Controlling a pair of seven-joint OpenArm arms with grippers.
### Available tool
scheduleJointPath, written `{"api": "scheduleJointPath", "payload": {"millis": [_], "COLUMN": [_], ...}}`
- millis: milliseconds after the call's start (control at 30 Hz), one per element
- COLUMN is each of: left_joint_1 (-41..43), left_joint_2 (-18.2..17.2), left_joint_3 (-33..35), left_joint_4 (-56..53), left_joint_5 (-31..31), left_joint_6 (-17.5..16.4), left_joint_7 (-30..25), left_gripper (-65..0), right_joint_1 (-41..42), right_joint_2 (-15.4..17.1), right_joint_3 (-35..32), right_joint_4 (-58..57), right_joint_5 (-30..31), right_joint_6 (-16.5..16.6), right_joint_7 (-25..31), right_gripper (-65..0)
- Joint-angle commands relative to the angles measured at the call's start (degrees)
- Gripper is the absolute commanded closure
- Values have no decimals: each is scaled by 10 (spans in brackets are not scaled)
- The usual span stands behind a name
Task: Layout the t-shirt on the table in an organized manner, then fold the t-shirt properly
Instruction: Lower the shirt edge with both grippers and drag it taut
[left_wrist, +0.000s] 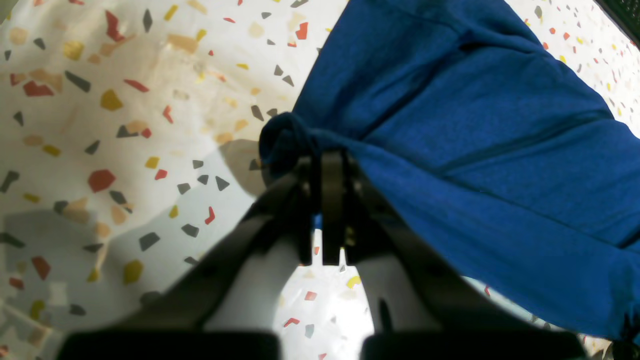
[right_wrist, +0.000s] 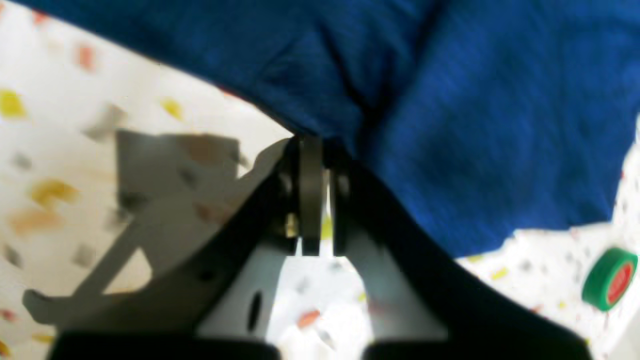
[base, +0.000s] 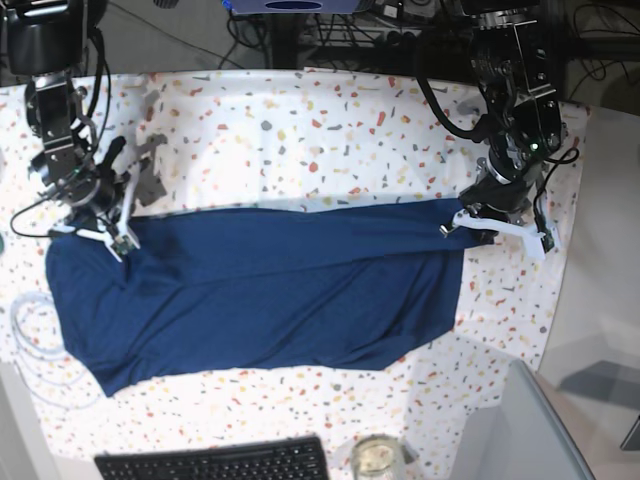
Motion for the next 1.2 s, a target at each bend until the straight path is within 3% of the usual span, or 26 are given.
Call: {"api": "scheduleJointPath", "payload": {"millis": [0,200,500,733,800,967,1167], "left_joint_1": [-4,-5,59,97,94,89,83], "left_joint_2": [-4,-1,0,-3,-2,-1,-1], "left_joint_3": [-2,2,1,-4,-4,1,1], "left_joint_4": [13,14,84,91,91,91,91], "left_joint_5": [3,0,-1,2,0,0,0], "left_joint_6": [-3,-3,-3,-3,-3,-3,-3], "left_joint_7": [-12,-11,-11,-11,-11,-11,-11], "left_gripper": [0,0,0,0,0,0,0], "right_joint_1": [6,-27,-113,-123,-106,-56,-8], "right_joint_2": [4,4,-2,-16,-20,-16,-16], "right_joint_3": [2,3,2,2,-3,-50,-53], "right_joint_4": [11,77,227,232,215,135,69], "right_joint_5": [1,1,1,2,1,1,1], "right_joint_6": [-5,-5,-3,-3,-3,-4,-5], "right_joint_7": [8,3,-66,-73,-73,-73,-62], "right_gripper": [-9,-5,-5,-20,-90,-339,-347]}}
